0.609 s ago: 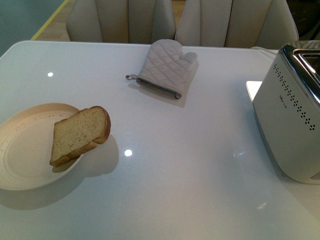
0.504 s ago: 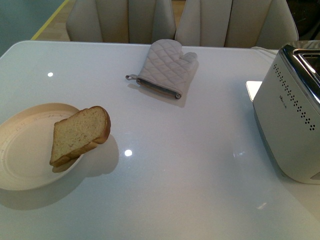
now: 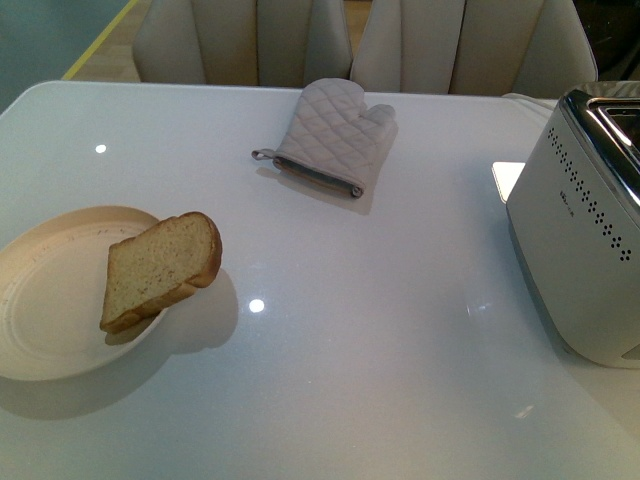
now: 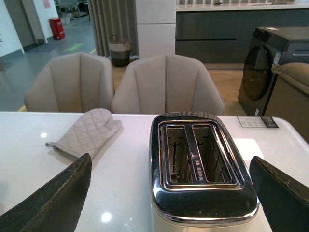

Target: Put bread into toaster

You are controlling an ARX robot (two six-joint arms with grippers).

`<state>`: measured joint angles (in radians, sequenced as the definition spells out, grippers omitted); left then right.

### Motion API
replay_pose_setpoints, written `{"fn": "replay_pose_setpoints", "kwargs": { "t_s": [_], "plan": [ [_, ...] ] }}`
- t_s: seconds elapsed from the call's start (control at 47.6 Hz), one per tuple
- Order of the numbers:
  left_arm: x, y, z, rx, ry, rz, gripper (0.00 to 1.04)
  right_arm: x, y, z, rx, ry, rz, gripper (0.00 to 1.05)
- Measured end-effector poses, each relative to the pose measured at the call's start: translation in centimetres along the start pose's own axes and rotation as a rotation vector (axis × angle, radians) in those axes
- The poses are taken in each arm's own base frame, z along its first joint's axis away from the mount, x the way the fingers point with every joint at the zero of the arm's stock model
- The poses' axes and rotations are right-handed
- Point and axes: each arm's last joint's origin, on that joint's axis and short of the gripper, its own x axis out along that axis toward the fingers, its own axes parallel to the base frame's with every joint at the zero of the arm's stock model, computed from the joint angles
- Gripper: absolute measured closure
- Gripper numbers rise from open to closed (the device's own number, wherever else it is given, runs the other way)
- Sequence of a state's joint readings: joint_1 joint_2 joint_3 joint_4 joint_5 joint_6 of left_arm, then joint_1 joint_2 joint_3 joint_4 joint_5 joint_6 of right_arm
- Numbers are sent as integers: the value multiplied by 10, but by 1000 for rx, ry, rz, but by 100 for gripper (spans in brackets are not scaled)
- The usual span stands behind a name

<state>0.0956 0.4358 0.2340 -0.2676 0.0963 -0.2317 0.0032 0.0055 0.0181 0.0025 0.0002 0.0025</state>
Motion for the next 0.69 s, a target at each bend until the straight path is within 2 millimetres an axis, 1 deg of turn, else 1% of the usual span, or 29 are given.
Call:
{"fn": "replay_pose_setpoints", "kwargs": {
  "t_s": [0.084, 0.147, 0.189, 0.231, 0.273, 0.357, 0.378, 0.525, 0.651, 0.693],
  "plan": [
    [15, 5, 21, -35, -27, -4, 7, 0, 0, 0, 0, 0, 0, 9],
    [29, 10, 34, -48, -48, 6, 7, 0, 0, 0, 0, 0, 0, 9],
    [43, 15, 44, -56, -61, 20, 7, 0, 0, 0, 0, 0, 0, 9],
    [67, 22, 54, -73, -62, 21, 7, 0, 0, 0, 0, 0, 0, 9],
    [93, 30, 57, -81, -46, 33, 7, 0, 0, 0, 0, 0, 0, 9],
    [128, 42, 53, -100, -7, 48, 7, 0, 0, 0, 0, 0, 0, 9],
    [132, 44, 52, -102, -2, 50, 7, 0, 0, 0, 0, 0, 0, 9],
    [184, 66, 30, -131, 88, 83, 7, 0, 0, 0, 0, 0, 0, 9],
    [213, 81, 9, -149, 160, 109, 7, 0, 0, 0, 0, 0, 0, 9],
    [219, 85, 2, -151, 180, 121, 7, 0, 0, 0, 0, 0, 0, 9]
  ]
}}
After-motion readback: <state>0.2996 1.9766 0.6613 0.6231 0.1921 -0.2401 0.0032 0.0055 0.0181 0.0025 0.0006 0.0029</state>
